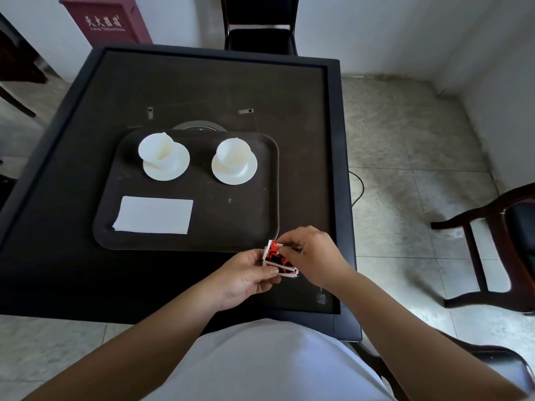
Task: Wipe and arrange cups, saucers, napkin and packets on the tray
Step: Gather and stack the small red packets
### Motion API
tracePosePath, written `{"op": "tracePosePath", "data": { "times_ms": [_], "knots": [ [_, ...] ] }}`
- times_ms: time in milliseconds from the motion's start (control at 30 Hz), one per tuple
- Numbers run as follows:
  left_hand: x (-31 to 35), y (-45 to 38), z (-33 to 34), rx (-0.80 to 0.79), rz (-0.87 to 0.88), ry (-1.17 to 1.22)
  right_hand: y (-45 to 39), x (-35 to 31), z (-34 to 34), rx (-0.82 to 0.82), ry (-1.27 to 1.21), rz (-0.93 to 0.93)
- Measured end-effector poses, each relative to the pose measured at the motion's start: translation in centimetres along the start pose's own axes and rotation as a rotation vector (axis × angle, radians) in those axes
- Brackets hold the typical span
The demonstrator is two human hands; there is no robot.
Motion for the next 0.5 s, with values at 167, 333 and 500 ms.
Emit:
{"op": "tracePosePath", "data": {
  "times_ms": [167,333,500],
  "knots": [
    [-0.3,0.4,-0.2,0.068,0.062,0.029,0.1,-0.3,0.7,0.033,0.083,-0.038],
    [-0.3,0.4,-0.3,0.098,0.076,0.019,0.1,0.2,1.4,0.069,-0.002,0.029],
    [-0.2,0.3,-0.6,0.139,0.103,0.034,0.9,1.6,2.1,0.154,-0.38,0.181]
  ]
}}
Point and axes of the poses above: each hand's wrist, its own y-axis away from the middle knuckle, its own z-axis out of the palm, x = y × z, the point moved 4 cm from there along -y, towards the middle knuckle, and after that the axes turned 15 degrees about -x, right-handed, at the moved point
